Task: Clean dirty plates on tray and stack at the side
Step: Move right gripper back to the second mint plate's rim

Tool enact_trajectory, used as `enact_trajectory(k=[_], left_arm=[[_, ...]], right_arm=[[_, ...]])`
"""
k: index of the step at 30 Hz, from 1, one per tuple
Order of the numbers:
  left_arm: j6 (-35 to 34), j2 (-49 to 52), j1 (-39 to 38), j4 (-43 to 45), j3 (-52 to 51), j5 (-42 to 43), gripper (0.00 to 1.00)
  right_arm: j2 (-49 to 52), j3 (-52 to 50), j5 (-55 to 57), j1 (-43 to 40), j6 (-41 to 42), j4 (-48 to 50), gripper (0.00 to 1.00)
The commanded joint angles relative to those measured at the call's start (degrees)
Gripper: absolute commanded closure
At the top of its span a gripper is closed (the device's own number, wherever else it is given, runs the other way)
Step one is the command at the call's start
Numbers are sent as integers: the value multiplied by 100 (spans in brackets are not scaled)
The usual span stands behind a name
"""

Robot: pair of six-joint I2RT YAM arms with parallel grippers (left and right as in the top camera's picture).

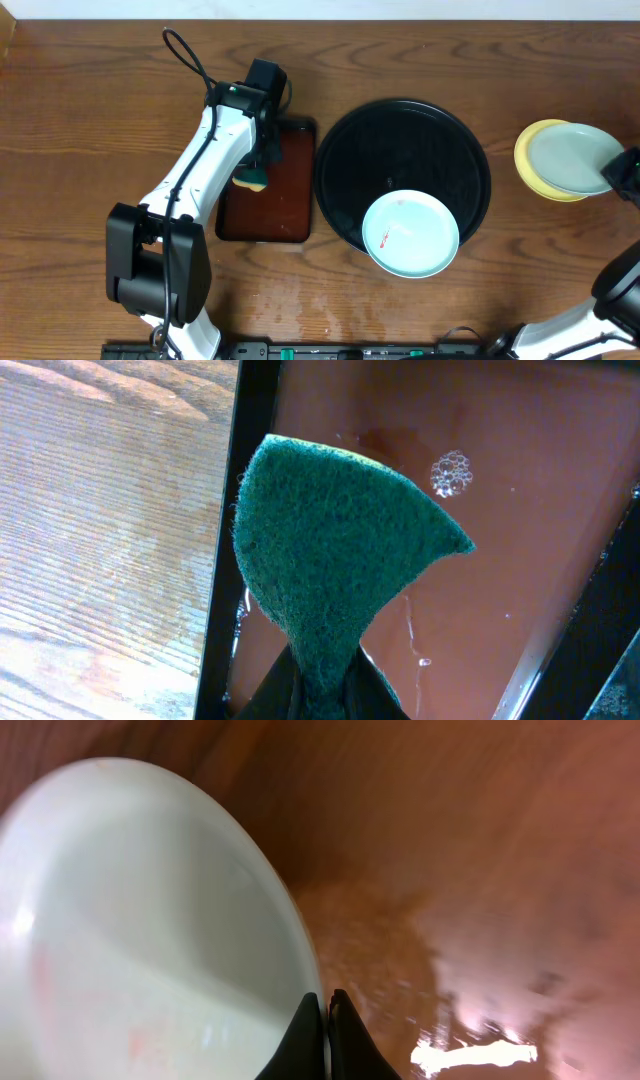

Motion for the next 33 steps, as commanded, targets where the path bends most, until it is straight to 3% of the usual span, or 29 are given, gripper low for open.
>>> enact_trajectory(k=[1, 4, 5, 9, 12, 13, 20, 23, 27, 33], left_arm=[[-13, 66, 44, 4, -26, -50, 92], [-13, 66, 44, 2, -26, -50, 92], [-13, 66, 44, 2, -26, -50, 92], [-13, 66, 44, 0, -26, -50, 92], [-13, 66, 44, 2, -26, -50, 92], [-13, 66, 44, 2, -26, -50, 92], [-15, 66, 44, 2, -26, -50, 92], [-13, 66, 44, 0, -26, -50, 92], [-13, 66, 44, -4, -26, -50, 92], [-15, 66, 37, 0, -26, -50, 92]], right_arm=[[68, 70, -807, 50, -240, 149, 92], [26, 94, -863, 44, -232, 63, 60], [-13, 129, -905, 44, -179, -15, 59], [-297, 553, -1366, 87, -151, -514, 59], [-656, 1060, -1436, 234, -157, -1427, 58], [-916, 1309, -1515, 413, -245, -2201, 59], [-1788, 1180, -1720, 1757, -413, -4019, 63], [-1954, 857, -1716, 2507, -535, -4277, 72], [-2031, 76, -1335, 3495, -367, -4186, 71], [-2031, -1106, -1099, 4015, -83, -3665, 67]])
